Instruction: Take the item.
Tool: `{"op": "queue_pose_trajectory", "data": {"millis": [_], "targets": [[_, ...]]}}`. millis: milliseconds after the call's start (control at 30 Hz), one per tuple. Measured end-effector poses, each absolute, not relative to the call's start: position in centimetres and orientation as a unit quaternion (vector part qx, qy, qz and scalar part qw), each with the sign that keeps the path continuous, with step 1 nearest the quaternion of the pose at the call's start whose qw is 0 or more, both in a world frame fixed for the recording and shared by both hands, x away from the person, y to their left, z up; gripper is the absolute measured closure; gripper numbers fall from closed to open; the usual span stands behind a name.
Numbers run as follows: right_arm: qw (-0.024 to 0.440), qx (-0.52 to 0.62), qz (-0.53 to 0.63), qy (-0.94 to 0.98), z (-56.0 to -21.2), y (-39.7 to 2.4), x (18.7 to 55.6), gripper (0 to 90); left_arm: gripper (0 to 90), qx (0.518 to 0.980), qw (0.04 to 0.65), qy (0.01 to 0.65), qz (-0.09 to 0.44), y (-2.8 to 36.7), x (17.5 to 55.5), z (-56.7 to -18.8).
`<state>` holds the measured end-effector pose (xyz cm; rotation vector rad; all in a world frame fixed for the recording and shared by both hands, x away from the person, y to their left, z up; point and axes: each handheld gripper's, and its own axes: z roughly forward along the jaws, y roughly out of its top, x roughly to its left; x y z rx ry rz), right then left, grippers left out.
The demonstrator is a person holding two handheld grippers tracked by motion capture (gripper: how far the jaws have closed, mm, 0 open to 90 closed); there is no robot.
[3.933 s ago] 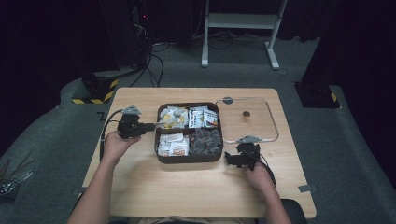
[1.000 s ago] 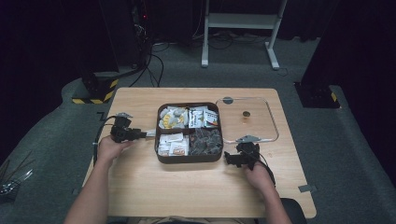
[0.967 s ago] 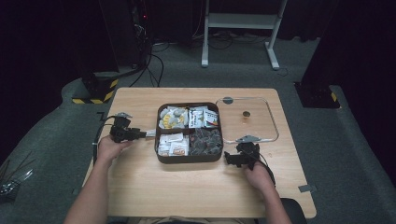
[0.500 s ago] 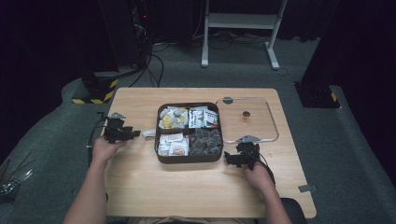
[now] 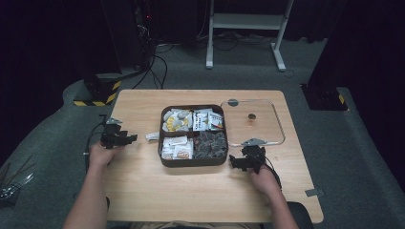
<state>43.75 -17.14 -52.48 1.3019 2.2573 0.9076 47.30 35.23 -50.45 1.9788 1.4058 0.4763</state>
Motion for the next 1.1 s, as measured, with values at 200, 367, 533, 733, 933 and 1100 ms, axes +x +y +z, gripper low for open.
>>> {"op": "queue_pose_trajectory", "data": {"millis": [200,367,533,733,933,1100], "targets": [[0.19,0.463,0.323,0.803,-52.5,-17.1,43.7,7.9,41.9,0.756,0.313,0.545,0.185,35.7,47.3,-51.3],[0.19,0.463,0.323,0.803,-52.5,-17.1,43.7,7.9,41.8,0.756,0.313,0.54,0.197,35.9,47.1,-51.7],[0.19,0.463,0.323,0.803,-52.5,-17.1,43.7,7.9,36.9,0.754,0.309,0.534,0.225,36.1,46.9,-52.1],[0.19,0.463,0.323,0.803,-52.5,-17.1,43.7,7.9,29.1,0.738,0.326,0.539,0.241,36.3,46.5,-52.7],[0.19,0.463,0.323,0.803,-52.5,-17.1,43.7,7.9,26.7,0.733,0.328,0.543,0.245,36.3,46.5,-52.9],[0.19,0.463,0.323,0.803,-52.5,-17.1,43.7,7.9,18.0,0.727,0.317,0.557,0.247,36.0,46.6,-52.9]]}}
